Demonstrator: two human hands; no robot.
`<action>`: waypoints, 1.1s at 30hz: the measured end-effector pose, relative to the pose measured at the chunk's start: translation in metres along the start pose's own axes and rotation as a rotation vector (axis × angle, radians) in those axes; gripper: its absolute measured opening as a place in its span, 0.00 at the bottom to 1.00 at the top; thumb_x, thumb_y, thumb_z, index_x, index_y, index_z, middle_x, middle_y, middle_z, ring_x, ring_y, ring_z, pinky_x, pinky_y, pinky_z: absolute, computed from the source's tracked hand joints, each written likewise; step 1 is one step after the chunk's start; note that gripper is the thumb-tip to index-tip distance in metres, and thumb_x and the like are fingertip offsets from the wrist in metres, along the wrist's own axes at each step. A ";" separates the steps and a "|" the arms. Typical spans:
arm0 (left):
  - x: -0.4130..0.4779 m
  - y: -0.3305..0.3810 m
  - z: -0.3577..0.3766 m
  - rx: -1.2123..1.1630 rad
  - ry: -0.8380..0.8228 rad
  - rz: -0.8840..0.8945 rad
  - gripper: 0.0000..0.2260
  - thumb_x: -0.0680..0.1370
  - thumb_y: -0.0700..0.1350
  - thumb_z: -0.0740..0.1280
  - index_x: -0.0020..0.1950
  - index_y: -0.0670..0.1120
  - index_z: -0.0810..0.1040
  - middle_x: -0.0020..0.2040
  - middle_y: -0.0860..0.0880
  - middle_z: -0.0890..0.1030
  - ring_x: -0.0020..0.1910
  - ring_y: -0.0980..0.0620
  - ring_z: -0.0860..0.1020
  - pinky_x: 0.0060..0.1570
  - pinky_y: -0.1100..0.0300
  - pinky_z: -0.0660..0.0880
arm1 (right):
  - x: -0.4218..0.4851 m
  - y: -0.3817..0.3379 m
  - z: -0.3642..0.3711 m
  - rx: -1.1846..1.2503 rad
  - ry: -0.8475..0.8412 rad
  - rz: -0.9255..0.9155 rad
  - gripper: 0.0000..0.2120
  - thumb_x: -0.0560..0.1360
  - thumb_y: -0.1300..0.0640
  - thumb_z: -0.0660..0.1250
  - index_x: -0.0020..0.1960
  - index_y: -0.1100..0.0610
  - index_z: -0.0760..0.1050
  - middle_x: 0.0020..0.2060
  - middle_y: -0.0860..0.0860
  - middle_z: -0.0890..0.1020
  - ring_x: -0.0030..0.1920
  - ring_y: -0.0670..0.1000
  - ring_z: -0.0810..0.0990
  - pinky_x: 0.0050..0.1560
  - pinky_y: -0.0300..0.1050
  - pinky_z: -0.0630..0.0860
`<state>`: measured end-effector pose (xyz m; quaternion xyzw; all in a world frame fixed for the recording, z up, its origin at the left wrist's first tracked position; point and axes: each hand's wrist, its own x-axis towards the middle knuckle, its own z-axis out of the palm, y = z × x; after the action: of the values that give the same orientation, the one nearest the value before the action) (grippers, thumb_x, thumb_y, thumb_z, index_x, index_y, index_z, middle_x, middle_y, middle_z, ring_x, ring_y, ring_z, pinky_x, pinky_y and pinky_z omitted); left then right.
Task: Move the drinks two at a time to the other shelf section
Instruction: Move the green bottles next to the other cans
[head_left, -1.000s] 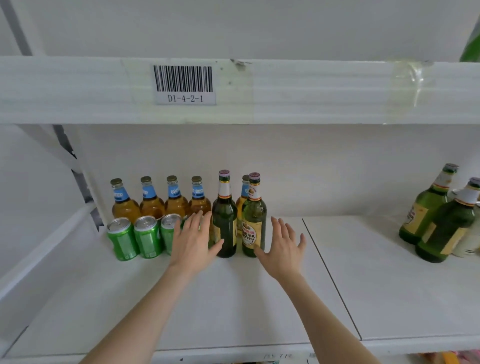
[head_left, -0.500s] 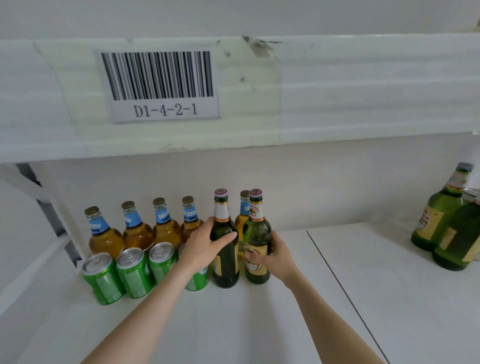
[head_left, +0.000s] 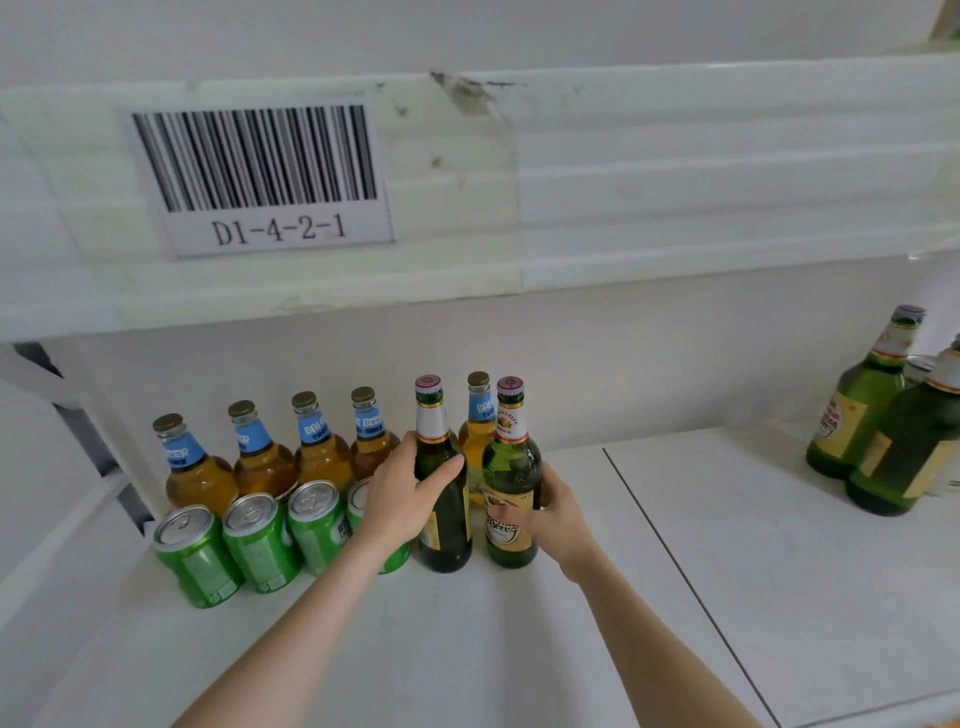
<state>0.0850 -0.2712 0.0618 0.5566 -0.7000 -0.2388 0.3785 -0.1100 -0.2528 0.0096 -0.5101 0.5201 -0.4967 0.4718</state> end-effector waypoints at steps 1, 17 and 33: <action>-0.002 0.000 0.001 -0.004 0.007 0.003 0.13 0.77 0.56 0.68 0.58 0.54 0.71 0.50 0.55 0.79 0.48 0.60 0.76 0.46 0.64 0.71 | -0.003 0.000 -0.001 0.004 0.000 -0.003 0.29 0.66 0.56 0.79 0.63 0.46 0.73 0.55 0.44 0.82 0.56 0.48 0.80 0.54 0.46 0.79; -0.052 0.023 0.006 -0.277 -0.011 -0.168 0.22 0.79 0.58 0.65 0.71 0.56 0.68 0.62 0.55 0.78 0.64 0.52 0.74 0.66 0.47 0.71 | -0.065 -0.008 -0.031 0.220 0.058 0.160 0.19 0.70 0.58 0.75 0.59 0.48 0.75 0.50 0.48 0.85 0.51 0.51 0.83 0.42 0.46 0.80; -0.148 0.042 0.011 -0.549 0.101 -0.430 0.14 0.78 0.56 0.66 0.63 0.57 0.74 0.57 0.49 0.80 0.56 0.49 0.79 0.59 0.47 0.76 | -0.145 -0.024 -0.058 0.271 0.070 0.288 0.12 0.73 0.53 0.72 0.54 0.49 0.75 0.49 0.53 0.84 0.49 0.55 0.83 0.43 0.50 0.78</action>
<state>0.0648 -0.1185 0.0480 0.5798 -0.4570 -0.4644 0.4892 -0.1613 -0.1059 0.0346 -0.3448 0.5323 -0.5069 0.5839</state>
